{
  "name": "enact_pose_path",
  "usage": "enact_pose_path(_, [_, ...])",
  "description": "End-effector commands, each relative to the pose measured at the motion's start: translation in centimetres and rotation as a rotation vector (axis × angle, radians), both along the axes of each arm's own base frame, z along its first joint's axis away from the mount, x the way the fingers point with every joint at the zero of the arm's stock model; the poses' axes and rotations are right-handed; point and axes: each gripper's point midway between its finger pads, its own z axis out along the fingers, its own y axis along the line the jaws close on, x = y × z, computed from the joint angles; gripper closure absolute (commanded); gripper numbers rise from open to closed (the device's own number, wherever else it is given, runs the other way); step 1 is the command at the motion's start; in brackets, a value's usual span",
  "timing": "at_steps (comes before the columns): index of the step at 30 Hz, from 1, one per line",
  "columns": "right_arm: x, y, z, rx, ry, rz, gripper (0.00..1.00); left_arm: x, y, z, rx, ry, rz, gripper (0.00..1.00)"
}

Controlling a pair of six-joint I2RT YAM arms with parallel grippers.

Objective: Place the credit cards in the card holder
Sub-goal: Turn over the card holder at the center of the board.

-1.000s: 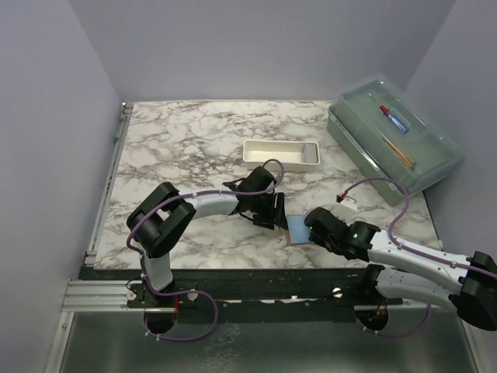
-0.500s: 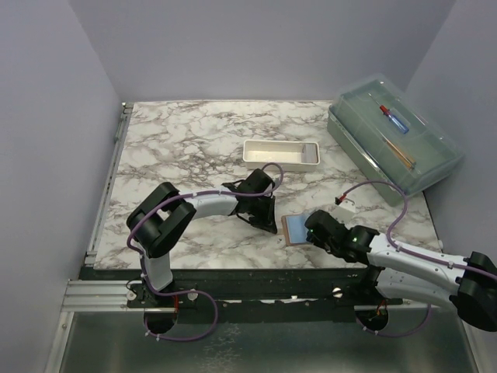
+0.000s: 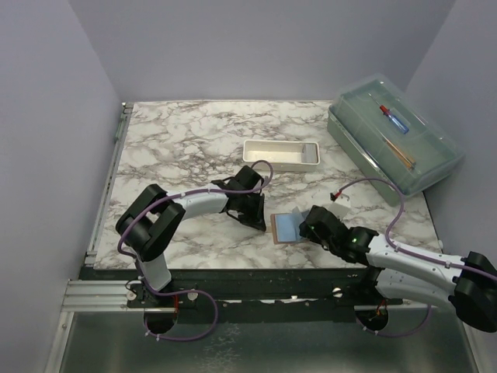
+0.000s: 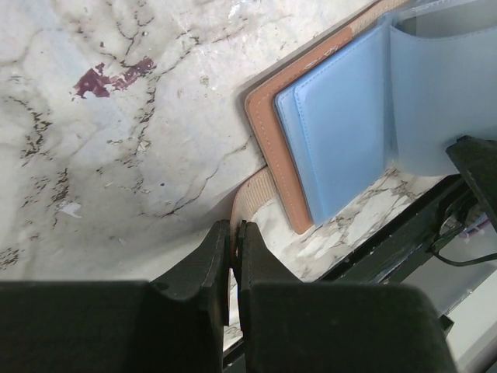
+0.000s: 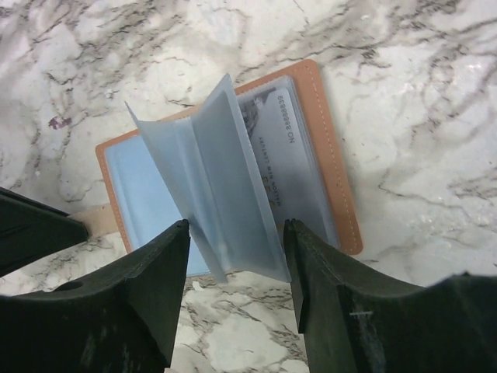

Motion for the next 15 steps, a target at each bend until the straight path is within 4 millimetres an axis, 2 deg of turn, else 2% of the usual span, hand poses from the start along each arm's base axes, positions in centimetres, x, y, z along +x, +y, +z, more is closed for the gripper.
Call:
enact_pose_path(1, [1.30, 1.69, 0.99, 0.025, -0.063, 0.069, 0.41, -0.10, 1.22, 0.24, 0.025, -0.017, -0.010, 1.00])
enact_pose_path(4, [1.80, 2.61, 1.36, 0.055, -0.090, 0.103, 0.41, -0.17, 1.25, 0.08, 0.025, -0.008, -0.009, 1.00])
enact_pose_path(15, [2.03, 2.63, 0.81, 0.059, -0.076, 0.111, 0.38, -0.14, 1.41, 0.26, 0.018, -0.005, -0.004, 1.00])
